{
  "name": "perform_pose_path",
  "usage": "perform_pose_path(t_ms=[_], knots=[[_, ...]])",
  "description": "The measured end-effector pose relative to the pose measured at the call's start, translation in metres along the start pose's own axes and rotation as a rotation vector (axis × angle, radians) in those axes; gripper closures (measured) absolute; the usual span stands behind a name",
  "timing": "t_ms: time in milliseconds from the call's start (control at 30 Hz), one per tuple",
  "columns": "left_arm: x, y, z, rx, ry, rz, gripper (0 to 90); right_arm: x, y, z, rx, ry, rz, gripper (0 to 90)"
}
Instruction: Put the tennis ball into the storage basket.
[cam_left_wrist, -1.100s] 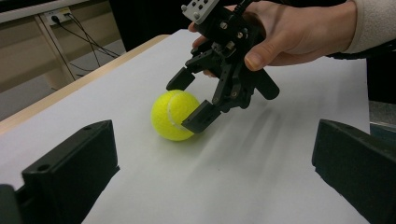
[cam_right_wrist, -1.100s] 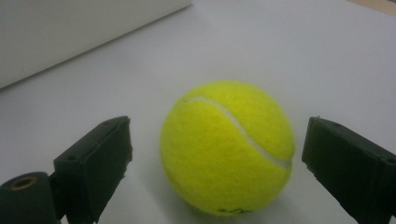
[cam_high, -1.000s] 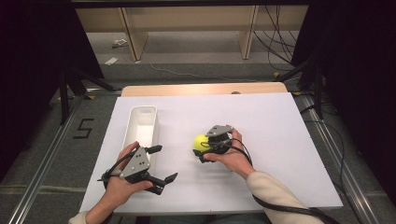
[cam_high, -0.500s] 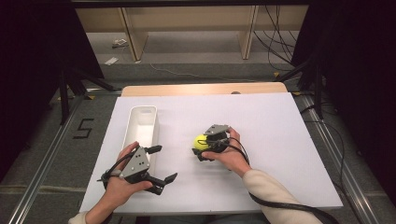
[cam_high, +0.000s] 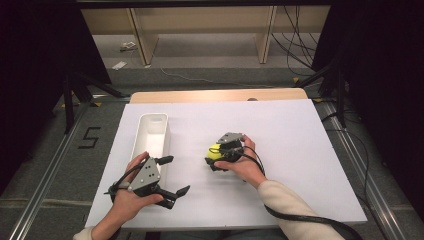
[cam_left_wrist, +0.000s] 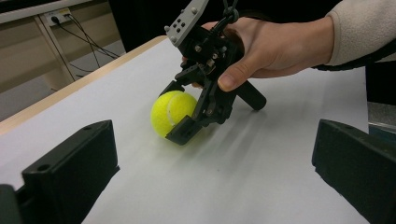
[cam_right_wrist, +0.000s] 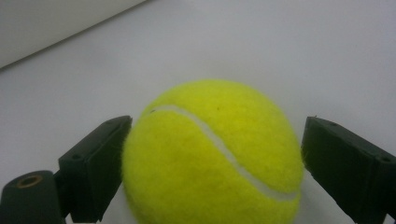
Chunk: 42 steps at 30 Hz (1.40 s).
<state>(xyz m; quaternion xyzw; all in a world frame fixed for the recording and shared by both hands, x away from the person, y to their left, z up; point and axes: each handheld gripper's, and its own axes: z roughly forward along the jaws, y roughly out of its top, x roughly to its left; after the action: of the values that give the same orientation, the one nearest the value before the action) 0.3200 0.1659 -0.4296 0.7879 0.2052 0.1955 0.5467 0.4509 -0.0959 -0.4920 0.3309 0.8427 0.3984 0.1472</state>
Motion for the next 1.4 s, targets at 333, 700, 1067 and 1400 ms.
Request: perform_pose_path(t_ms=[333,700,1067,1400], knots=[[-0.0004,0.0001,0.0000,0.000,-0.002,0.000,0.0,0.0005,0.0011,0.0022,0.013,-0.003,0.008,15.5],[-0.0004,0.0001,-0.0001,-0.001,-0.003,0.000,0.0,0.0016,0.0024,0.0031,0.004,-0.007,0.008,23.4],[-0.0003,0.0002,-0.0003,-0.002,-0.002,0.000,0.0,0.0031,0.0029,0.0026,-0.004,-0.010,-0.001,26.0],[-0.0003,0.0005,-0.0008,-0.003,-0.003,-0.001,0.0,0.0046,0.0052,0.0009,-0.010,0.007,-0.015,26.5]])
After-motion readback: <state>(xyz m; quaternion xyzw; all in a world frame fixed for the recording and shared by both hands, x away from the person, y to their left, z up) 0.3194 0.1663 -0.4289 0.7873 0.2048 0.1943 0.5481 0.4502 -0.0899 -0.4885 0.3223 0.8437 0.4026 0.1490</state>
